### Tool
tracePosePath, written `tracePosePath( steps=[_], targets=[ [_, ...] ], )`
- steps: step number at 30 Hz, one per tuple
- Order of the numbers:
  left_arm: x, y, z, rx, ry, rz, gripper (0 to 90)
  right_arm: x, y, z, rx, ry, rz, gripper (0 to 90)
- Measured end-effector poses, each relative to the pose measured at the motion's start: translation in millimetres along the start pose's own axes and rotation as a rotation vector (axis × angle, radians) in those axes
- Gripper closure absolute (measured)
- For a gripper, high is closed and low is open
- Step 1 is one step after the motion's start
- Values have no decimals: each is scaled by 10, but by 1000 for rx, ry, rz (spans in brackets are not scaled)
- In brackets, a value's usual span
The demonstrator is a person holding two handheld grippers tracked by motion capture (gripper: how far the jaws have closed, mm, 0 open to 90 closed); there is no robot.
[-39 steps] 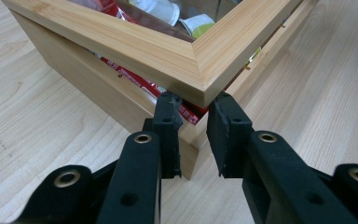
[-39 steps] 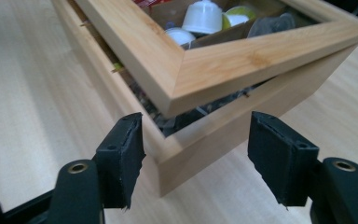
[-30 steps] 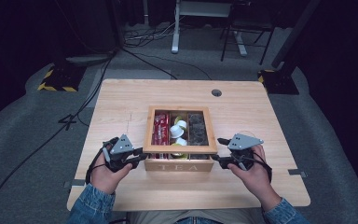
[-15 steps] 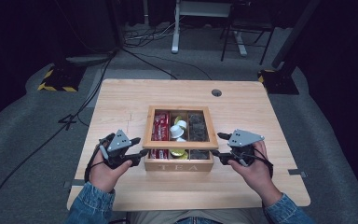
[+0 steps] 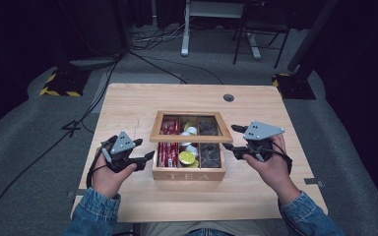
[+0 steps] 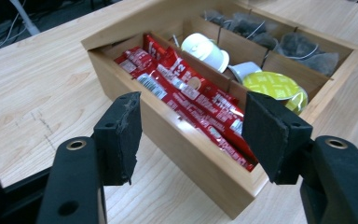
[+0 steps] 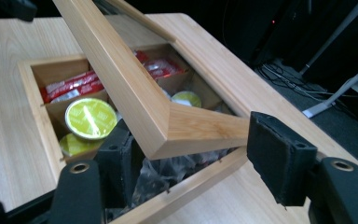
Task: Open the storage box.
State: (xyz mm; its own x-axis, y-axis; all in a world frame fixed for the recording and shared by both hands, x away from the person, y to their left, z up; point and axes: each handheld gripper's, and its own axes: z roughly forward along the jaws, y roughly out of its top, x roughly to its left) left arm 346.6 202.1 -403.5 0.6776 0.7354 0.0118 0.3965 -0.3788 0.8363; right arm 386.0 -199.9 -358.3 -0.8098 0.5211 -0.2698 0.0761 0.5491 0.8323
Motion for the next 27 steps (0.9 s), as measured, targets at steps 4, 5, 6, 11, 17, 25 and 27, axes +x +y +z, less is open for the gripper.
tracePosePath(
  steps=[4,5,6,11,17,25,27],
  targets=[
    [20,-15,9,8,0,-10,377,-92,63,17,-26,17,21,372],
    [31,-21,13,9,1,-12,377,-110,77,23,-32,22,22,372],
    [36,-25,15,11,2,-11,376,-124,93,29,-38,23,22,372],
    [56,-52,12,17,10,-14,373,-228,183,47,-61,31,18,382],
    [82,-123,-37,20,31,-31,372,-378,270,101,-96,57,43,394],
    [132,-255,-149,27,67,-67,372,-544,442,184,-126,40,16,478],
    [144,-277,-170,30,73,-73,372,-590,480,220,-134,36,13,499]
  ],
)
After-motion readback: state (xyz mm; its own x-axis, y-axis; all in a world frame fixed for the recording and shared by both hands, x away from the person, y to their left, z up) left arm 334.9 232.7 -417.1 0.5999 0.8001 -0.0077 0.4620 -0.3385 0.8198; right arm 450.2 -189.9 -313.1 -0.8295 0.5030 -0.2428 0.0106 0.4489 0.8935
